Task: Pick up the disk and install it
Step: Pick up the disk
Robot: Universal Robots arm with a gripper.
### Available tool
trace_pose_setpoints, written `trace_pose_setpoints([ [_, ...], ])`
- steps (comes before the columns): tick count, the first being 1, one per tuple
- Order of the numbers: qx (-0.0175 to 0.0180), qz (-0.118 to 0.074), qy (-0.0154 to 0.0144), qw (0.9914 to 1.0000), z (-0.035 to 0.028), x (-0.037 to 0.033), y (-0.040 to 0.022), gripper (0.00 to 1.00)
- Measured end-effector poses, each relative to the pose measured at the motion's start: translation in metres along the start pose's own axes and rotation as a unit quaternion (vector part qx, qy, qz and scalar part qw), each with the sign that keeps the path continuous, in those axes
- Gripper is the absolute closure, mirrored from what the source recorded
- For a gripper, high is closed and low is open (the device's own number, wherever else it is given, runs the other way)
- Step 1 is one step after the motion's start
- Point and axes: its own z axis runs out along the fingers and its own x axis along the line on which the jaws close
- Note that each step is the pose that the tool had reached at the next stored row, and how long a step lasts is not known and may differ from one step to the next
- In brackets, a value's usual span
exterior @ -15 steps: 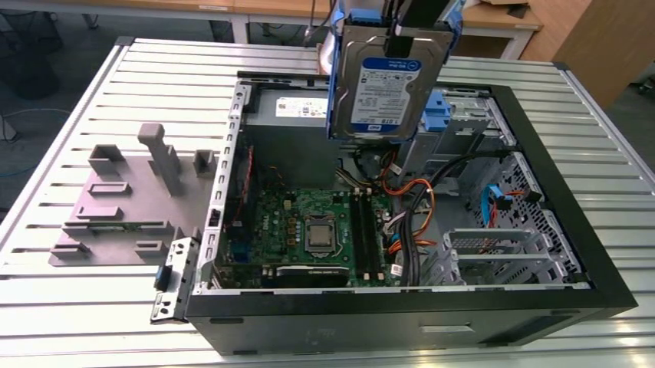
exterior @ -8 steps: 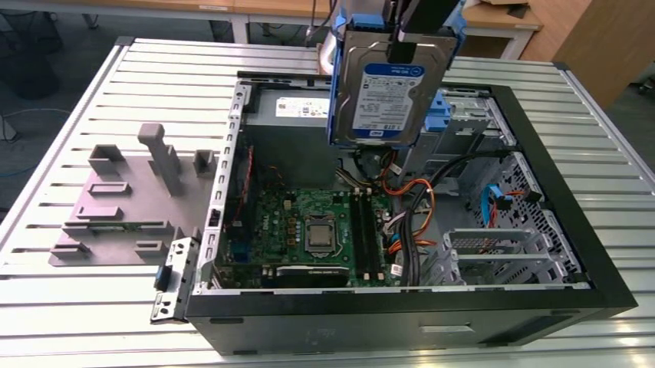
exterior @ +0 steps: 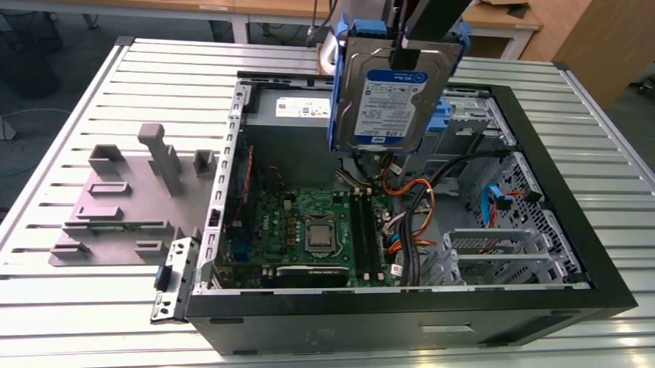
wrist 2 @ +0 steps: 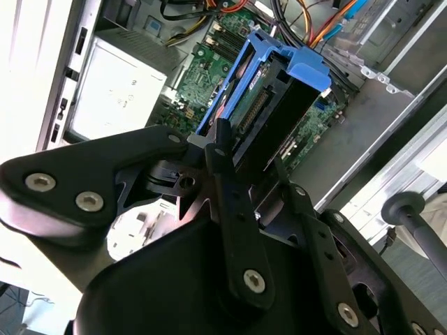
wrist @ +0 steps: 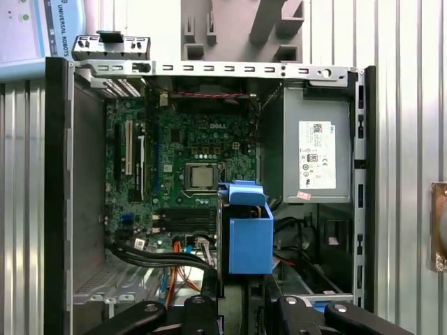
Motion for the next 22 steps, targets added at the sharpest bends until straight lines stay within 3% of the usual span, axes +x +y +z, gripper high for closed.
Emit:
trace_pose_setpoints([
  [22, 0.0, 0.0, 0.0, 1.0, -0.0015, 0.0315, -0.0048, 0.65],
])
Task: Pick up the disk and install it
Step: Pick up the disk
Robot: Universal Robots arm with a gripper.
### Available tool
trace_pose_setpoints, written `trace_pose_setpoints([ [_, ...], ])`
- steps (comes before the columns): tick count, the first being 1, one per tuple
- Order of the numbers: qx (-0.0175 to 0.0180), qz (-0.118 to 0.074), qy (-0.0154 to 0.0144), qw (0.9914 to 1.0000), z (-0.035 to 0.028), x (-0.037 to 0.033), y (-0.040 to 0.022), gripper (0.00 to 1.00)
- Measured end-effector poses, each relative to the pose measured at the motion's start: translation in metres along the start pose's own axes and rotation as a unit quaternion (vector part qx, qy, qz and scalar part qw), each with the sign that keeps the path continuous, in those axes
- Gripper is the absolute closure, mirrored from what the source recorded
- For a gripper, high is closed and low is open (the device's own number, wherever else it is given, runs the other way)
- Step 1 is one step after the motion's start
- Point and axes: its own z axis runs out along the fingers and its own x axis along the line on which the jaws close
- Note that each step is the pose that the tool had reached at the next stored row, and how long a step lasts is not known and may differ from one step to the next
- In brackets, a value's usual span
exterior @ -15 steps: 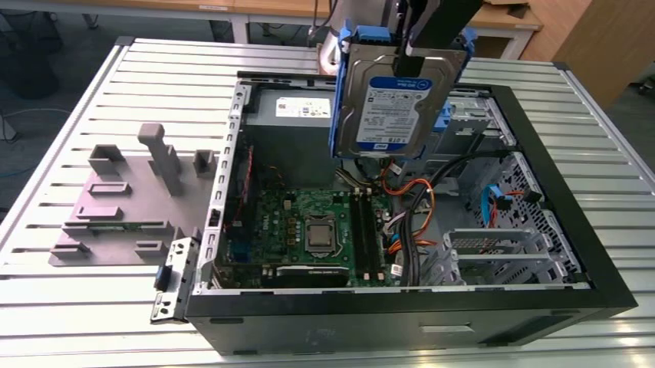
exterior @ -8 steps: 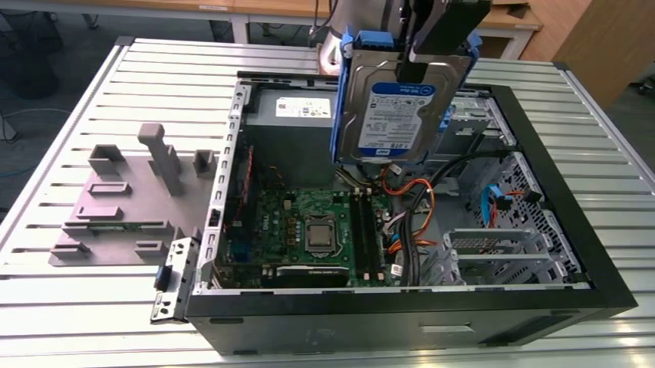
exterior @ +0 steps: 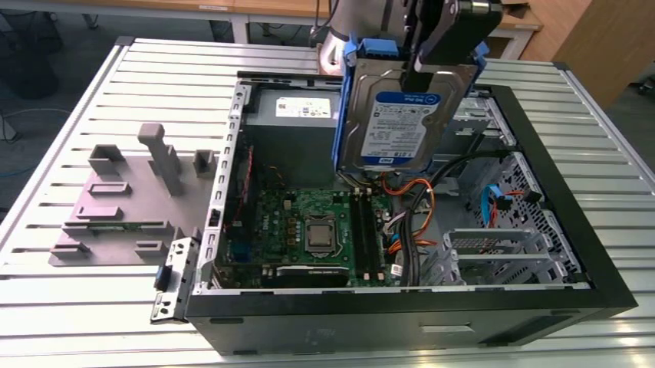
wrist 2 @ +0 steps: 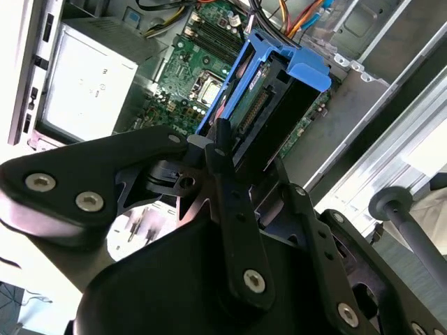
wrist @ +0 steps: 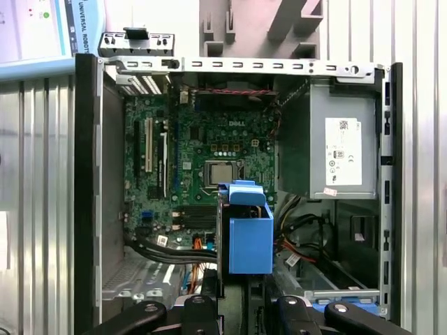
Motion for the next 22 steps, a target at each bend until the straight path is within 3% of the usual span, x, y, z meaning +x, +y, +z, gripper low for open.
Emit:
trace_pose_setpoints([
  [22, 0.0, 0.0, 0.0, 1.0, -0.0008, 0.0324, -0.0075, 0.65],
])
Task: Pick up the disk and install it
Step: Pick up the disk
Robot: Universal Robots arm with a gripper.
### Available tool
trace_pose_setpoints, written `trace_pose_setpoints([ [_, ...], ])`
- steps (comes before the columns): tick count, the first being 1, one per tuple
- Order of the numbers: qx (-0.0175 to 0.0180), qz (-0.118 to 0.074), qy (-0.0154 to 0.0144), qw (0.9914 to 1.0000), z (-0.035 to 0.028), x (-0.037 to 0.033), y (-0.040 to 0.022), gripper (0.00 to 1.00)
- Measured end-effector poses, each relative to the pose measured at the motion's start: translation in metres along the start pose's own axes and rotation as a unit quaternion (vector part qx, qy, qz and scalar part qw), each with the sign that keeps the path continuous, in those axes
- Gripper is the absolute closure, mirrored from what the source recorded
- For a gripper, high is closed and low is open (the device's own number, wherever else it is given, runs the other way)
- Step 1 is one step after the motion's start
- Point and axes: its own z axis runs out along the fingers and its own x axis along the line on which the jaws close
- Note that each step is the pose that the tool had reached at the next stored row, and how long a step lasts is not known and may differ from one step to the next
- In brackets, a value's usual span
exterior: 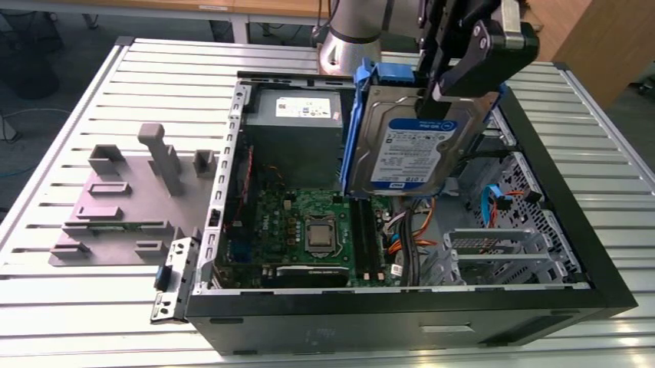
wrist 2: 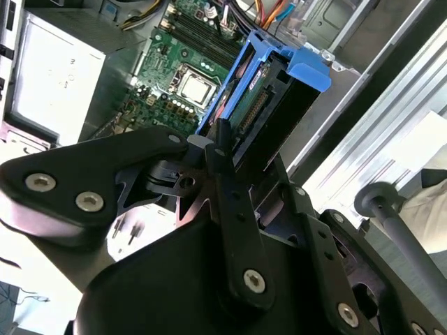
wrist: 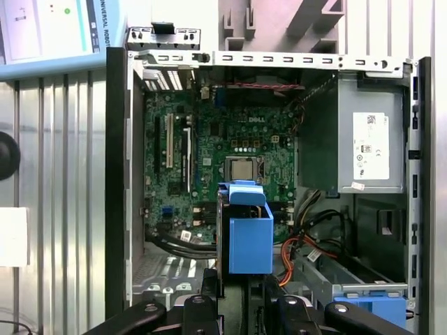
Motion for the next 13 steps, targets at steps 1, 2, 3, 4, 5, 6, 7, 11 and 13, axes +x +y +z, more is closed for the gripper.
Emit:
trace_pose_setpoints([
  [1, 0.0, 0.0, 0.0, 1.0, 0.0, 0.0014, -0.0006, 0.65],
  [2, 0.0, 0.0, 0.0, 1.0, 0.0001, 0.0027, -0.0011, 0.65],
  [3, 0.0, 0.0, 0.0, 1.0, 0.0003, 0.0038, -0.0016, 0.65],
  [4, 0.0, 0.0, 0.0, 1.0, 0.0005, 0.0048, -0.0022, 0.65],
  [5, 0.0, 0.0, 0.0, 1.0, 0.0007, 0.0058, -0.0027, 0.65],
  [6, 0.0, 0.0, 0.0, 1.0, 0.001, 0.0068, -0.0032, 0.65],
  [7, 0.0, 0.0, 0.0, 1.0, 0.0012, 0.0078, -0.0038, 0.65],
  [11, 0.0, 0.0, 0.0, 1.0, 0.002, 0.0116, -0.0061, 0.65],
  [13, 0.0, 0.0, 0.0, 1.0, 0.0024, 0.0137, -0.0074, 0.65],
])
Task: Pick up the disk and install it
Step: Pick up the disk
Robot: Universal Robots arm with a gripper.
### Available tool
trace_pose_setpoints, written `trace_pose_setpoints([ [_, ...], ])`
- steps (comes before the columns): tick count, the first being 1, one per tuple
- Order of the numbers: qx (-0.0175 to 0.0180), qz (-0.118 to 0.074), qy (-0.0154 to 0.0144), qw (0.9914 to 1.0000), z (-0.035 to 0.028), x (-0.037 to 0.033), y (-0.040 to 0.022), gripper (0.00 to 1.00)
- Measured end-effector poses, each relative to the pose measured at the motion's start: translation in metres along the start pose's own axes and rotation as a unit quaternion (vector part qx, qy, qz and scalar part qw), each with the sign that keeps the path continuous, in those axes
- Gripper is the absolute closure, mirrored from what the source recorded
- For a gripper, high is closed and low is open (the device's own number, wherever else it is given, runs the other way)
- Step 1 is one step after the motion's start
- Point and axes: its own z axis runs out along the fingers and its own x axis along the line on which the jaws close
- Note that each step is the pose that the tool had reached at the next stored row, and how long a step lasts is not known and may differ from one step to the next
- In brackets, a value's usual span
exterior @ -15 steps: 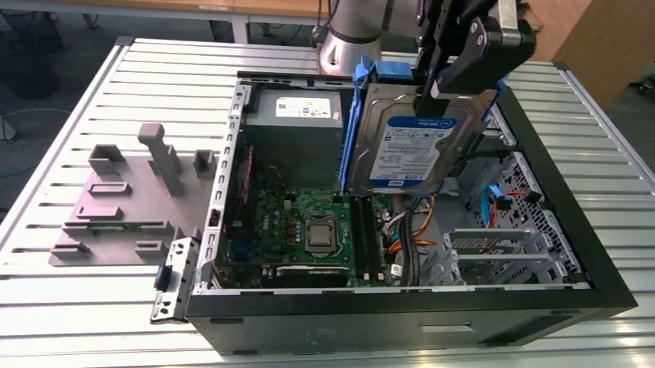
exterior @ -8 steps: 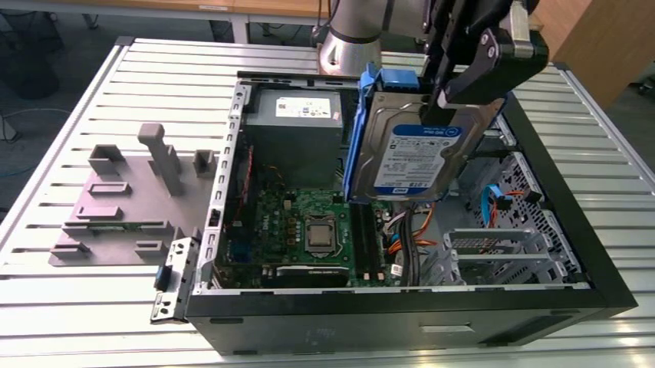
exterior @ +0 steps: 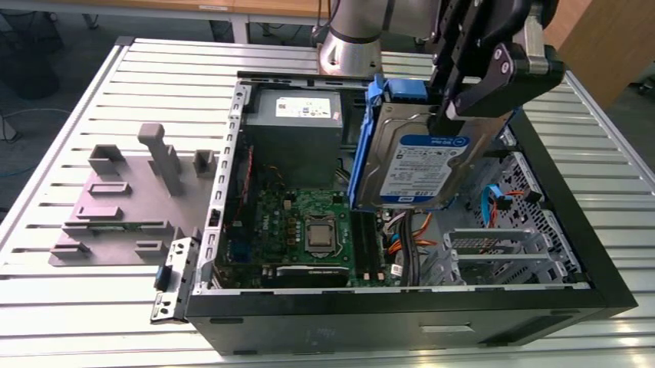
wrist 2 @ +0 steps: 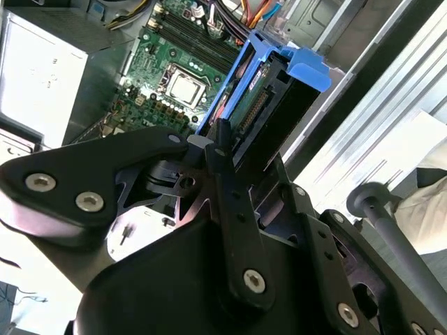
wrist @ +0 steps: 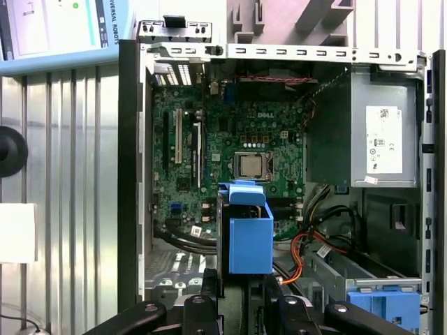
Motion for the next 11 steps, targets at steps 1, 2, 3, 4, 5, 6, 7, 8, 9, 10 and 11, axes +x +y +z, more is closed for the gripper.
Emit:
trace_pose_setpoints([
  [1, 0.0, 0.0, 0.0, 1.0, 0.0001, 0.0008, -0.0005, 0.65],
  [2, 0.0, 0.0, 0.0, 1.0, 0.0003, 0.0013, -0.0011, 0.65],
  [3, 0.0, 0.0, 0.0, 1.0, 0.0005, 0.0015, -0.0015, 0.65],
  [4, 0.0, 0.0, 0.0, 1.0, 0.0007, 0.0017, -0.0023, 0.65],
  [5, 0.0, 0.0, 0.0001, 1.0, 0.0009, 0.0018, -0.0032, 0.65],
  [6, 0.0, 0.001, 0.0001, 1.0, 0.0012, 0.002, -0.0044, 0.65],
  [7, 0.0, 0.001, 0.0001, 1.0, 0.0015, 0.0022, -0.0059, 0.65],
  [8, 0.0, 0.001, 0.0001, 1.0, 0.0017, 0.0023, -0.0076, 0.65],
  [9, 0.0, 0.001, 0.0001, 1.0, 0.0019, 0.0025, -0.0094, 0.65],
  [10, 0.0, 0.001, 0.0001, 1.0, 0.0021, 0.0026, -0.0108, 0.65],
  [11, 0.0, 0.002, 0.0001, 1.0, 0.0022, 0.0026, -0.0118, 0.65],
])
